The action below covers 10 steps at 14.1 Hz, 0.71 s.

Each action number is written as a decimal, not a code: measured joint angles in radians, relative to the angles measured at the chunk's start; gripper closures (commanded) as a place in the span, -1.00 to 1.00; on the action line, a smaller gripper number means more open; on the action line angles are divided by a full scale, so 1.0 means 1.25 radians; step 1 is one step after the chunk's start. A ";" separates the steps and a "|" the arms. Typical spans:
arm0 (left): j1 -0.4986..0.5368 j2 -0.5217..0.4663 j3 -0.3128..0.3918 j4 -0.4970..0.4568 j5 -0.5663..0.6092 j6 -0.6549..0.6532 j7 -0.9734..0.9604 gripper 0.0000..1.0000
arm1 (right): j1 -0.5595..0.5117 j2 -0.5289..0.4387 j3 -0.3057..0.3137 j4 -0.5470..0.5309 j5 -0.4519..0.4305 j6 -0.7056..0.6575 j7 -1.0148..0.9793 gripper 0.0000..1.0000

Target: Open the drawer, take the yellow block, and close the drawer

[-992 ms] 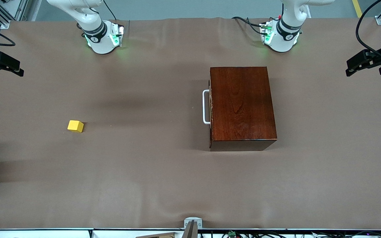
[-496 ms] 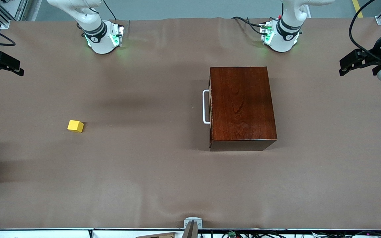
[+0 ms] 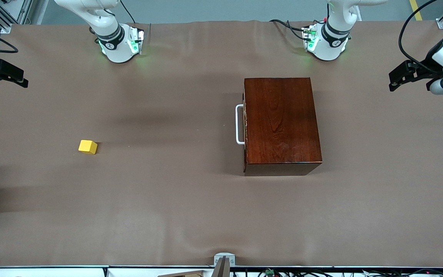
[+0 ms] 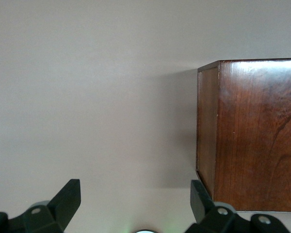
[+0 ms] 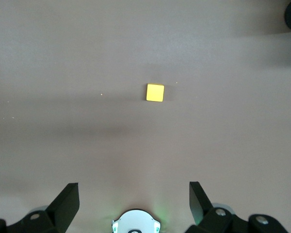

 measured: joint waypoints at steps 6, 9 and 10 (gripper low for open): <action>0.002 -0.043 -0.001 -0.031 0.000 0.016 0.016 -1.00 | -0.003 0.000 -0.001 0.000 0.000 -0.002 0.000 -1.00; 0.003 -0.043 -0.001 -0.023 0.000 0.018 0.025 -1.00 | -0.008 0.000 -0.001 -0.001 0.000 -0.007 0.000 -1.00; 0.003 -0.043 -0.001 -0.020 0.000 0.018 0.026 -1.00 | -0.008 0.000 -0.001 -0.002 0.000 -0.008 0.000 -1.00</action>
